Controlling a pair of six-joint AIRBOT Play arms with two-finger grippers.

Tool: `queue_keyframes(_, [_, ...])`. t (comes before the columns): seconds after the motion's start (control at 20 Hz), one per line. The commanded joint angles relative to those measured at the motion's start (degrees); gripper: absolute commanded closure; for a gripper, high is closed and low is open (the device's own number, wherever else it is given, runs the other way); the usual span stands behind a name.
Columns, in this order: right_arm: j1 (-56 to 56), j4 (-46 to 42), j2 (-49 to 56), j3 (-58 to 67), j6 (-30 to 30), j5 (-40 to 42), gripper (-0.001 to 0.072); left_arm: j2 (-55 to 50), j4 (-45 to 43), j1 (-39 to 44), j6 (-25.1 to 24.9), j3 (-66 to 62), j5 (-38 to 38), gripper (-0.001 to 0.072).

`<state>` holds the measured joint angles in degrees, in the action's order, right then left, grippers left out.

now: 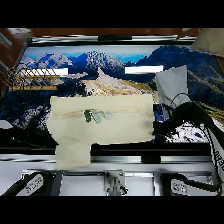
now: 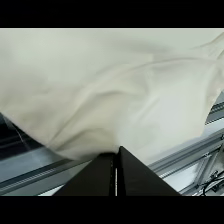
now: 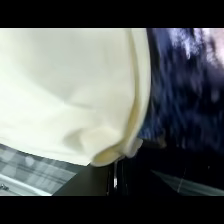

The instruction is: Fold the shirts.

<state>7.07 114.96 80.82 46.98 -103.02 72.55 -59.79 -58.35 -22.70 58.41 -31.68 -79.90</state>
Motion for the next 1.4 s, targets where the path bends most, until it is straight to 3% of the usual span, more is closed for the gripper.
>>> queue_keyframes(0.0, [-0.39,0.35,0.02,5.9,-2.43,-2.23,0.0636,-0.13,0.15,-0.02,-0.94,-9.05,-0.87,0.0673])
queue_keyframes(0.2, [-0.39,0.96,0.15,14.64,3.93,-11.74,0.0638,-4.31,1.99,0.0,2.05,-19.71,5.16,0.0674])
queue_keyframes(0.55, [-5.33,0.31,9.01,25.33,5.27,-18.8,0.0637,-24.11,21.84,0.35,2.56,-30.75,7.98,0.0673])
queue_keyframes(0.7, [-6.64,-2.73,12.9,28.26,10.01,-22.67,0.0637,-27.74,22.4,0.7,2.56,-35.41,8.83,0.0673])
queue_keyframes(1.0, [-6.67,-3.56,15.28,30.93,11.41,-25.35,0.0637,-31.5,22.34,0.85,2.97,-39.58,12.0,0.0674])
queue_keyframes(1.2, [-7.54,-3.48,18.32,30.91,12.0,-22.4,0.0635,-35.39,22.32,3.54,2.97,-39.58,11.82,0.0673])
queue_keyframes(1.25, [-7.61,-3.63,18.43,30.93,11.91,-22.45,0.0581,-35.91,22.34,3.8,2.97,-39.6,11.87,0.0672])
queue_keyframes(1.3, [-7.61,-3.65,18.05,30.93,11.76,-22.62,0.0372,-36.06,22.34,3.82,2.97,-39.6,11.72,0.0626])
queue_keyframes(1.35, [-7.45,-4.07,17.22,30.93,10.73,-22.53,0.0203,-35.87,22.36,3.65,2.97,-39.63,11.28,0.0416])
